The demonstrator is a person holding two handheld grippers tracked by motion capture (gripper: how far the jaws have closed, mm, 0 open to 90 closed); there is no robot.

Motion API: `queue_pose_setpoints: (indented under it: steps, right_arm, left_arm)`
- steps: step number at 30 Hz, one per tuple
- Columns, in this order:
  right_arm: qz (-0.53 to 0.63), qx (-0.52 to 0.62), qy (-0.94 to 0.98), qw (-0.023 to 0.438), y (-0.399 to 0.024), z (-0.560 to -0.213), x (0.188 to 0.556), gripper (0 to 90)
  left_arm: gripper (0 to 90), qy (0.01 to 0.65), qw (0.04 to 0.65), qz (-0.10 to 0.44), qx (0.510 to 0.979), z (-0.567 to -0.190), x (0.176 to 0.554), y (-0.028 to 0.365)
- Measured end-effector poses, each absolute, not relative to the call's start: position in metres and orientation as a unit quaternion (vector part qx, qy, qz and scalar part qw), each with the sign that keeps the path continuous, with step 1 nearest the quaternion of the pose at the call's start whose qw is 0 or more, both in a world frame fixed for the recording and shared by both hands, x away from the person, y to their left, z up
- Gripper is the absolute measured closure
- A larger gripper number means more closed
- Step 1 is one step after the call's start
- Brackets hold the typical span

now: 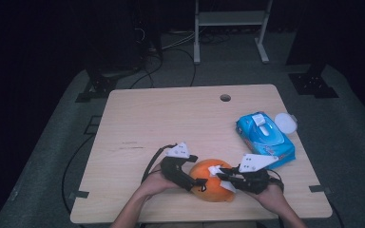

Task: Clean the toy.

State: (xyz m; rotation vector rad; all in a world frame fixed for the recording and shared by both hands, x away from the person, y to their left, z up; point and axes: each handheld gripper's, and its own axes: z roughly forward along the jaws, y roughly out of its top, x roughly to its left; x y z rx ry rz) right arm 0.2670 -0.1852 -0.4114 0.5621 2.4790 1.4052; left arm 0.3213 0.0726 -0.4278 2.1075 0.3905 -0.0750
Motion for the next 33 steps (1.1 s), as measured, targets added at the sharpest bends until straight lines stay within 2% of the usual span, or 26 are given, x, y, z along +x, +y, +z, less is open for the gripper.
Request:
queue_pose_setpoints:
  steps: [2, 4, 6, 7, 8, 9, 10, 13, 14, 15, 16, 17, 18, 19, 20, 21, 22, 25, 27, 29, 31, 32, 33]
  right_arm:
    - [0.471, 0.182, 0.853, 0.135, -0.177, -0.406, 0.264, 79.7]
    - [0.475, 0.189, 0.848, 0.141, -0.181, -0.403, 0.269, 79.7]
    - [0.483, 0.197, 0.841, 0.144, -0.184, -0.401, 0.272, 79.7]
    - [0.491, 0.203, 0.834, 0.151, -0.187, -0.398, 0.274, 79.7]
    - [0.501, 0.213, 0.82, 0.175, -0.192, -0.39, 0.279, 79.7]
    - [0.501, 0.213, 0.82, 0.175, -0.192, -0.39, 0.279, 79.7]
    - [0.514, 0.227, 0.809, 0.172, -0.196, -0.387, 0.285, 79.7]
    - [0.508, 0.232, 0.814, 0.161, -0.196, -0.392, 0.291, 79.6]
    - [0.497, 0.23, 0.822, 0.155, -0.195, -0.4, 0.291, 79.6]
    - [0.492, 0.228, 0.826, 0.153, -0.194, -0.402, 0.29, 79.7]
    - [0.492, 0.228, 0.826, 0.153, -0.194, -0.402, 0.29, 79.7]
    - [0.49, 0.227, 0.827, 0.154, -0.193, -0.403, 0.288, 79.7]
    - [0.49, 0.218, 0.83, 0.156, -0.188, -0.401, 0.282, 79.6]
    - [0.49, 0.218, 0.83, 0.156, -0.188, -0.401, 0.282, 79.6]
    - [0.486, 0.21, 0.833, 0.162, -0.184, -0.4, 0.279, 79.6]
    - [0.477, 0.204, 0.837, 0.176, -0.179, -0.399, 0.276, 79.5]
    - [0.48, 0.205, 0.835, 0.173, -0.18, -0.399, 0.277, 79.6]
    - [0.487, 0.215, 0.831, 0.161, -0.188, -0.398, 0.282, 79.7]
    - [0.474, 0.237, 0.829, 0.176, -0.207, -0.401, 0.288, 79.6]
    - [0.472, 0.262, 0.827, 0.158, -0.222, -0.407, 0.294, 79.6]
    - [0.469, 0.266, 0.829, 0.15, -0.228, -0.412, 0.294, 79.6]
    - [0.469, 0.266, 0.829, 0.147, -0.226, -0.413, 0.292, 79.6]
    - [0.469, 0.266, 0.829, 0.147, -0.226, -0.413, 0.292, 79.6]
  left_arm:
    - [24.0, 0.15, 0.476, -0.002, 0.867, -0.43, 0.316, 0.07]
    - [35.0, 0.134, 0.479, 0.031, 0.867, -0.426, 0.314, 0.07]
    - [40.7, 0.124, 0.487, 0.051, 0.863, -0.423, 0.312, 0.07]
    - [40.7, 0.11, 0.495, 0.074, 0.859, -0.421, 0.31, 0.068]
    - [42.0, 0.086, 0.499, 0.132, 0.852, -0.416, 0.304, 0.063]
    - [41.9, 0.086, 0.499, 0.132, 0.852, -0.416, 0.304, 0.063]
    - [41.7, 0.058, 0.488, 0.178, 0.853, -0.416, 0.3, 0.058]
    - [37.7, 0.056, 0.482, 0.178, 0.856, -0.42, 0.3, 0.058]
    - [25.6, 0.097, 0.497, 0.132, 0.852, -0.423, 0.307, 0.062]
    - [18.8, 0.097, 0.497, 0.132, 0.852, -0.423, 0.307, 0.062]
    - [18.8, 0.123, 0.498, 0.106, 0.852, -0.423, 0.312, 0.065]
    - [13.4, 0.145, 0.495, 0.079, 0.853, -0.425, 0.316, 0.066]
    - [14.1, 0.154, 0.492, 0.047, 0.856, -0.431, 0.319, 0.068]
    - [19.1, 0.154, 0.492, 0.047, 0.856, -0.431, 0.319, 0.068]
    - [19.1, 0.152, 0.491, 0.052, 0.856, -0.432, 0.317, 0.069]
    - [28.7, 0.136, 0.486, 0.072, 0.86, -0.431, 0.313, 0.07]
    - [32.1, 0.131, 0.486, 0.079, 0.86, -0.431, 0.312, 0.071]
    - [34.9, 0.126, 0.487, 0.086, 0.86, -0.431, 0.31, 0.072]
    - [34.7, 0.128, 0.492, 0.078, 0.858, -0.433, 0.312, 0.075]
    - [32.7, 0.129, 0.495, 0.07, 0.856, -0.433, 0.313, 0.076]
    - [22.3, 0.138, 0.496, 0.063, 0.855, -0.433, 0.315, 0.076]
    - [17.0, 0.164, 0.488, 0.033, 0.857, -0.432, 0.32, 0.076]
    - [14.2, 0.164, 0.488, 0.033, 0.857, -0.432, 0.32, 0.076]
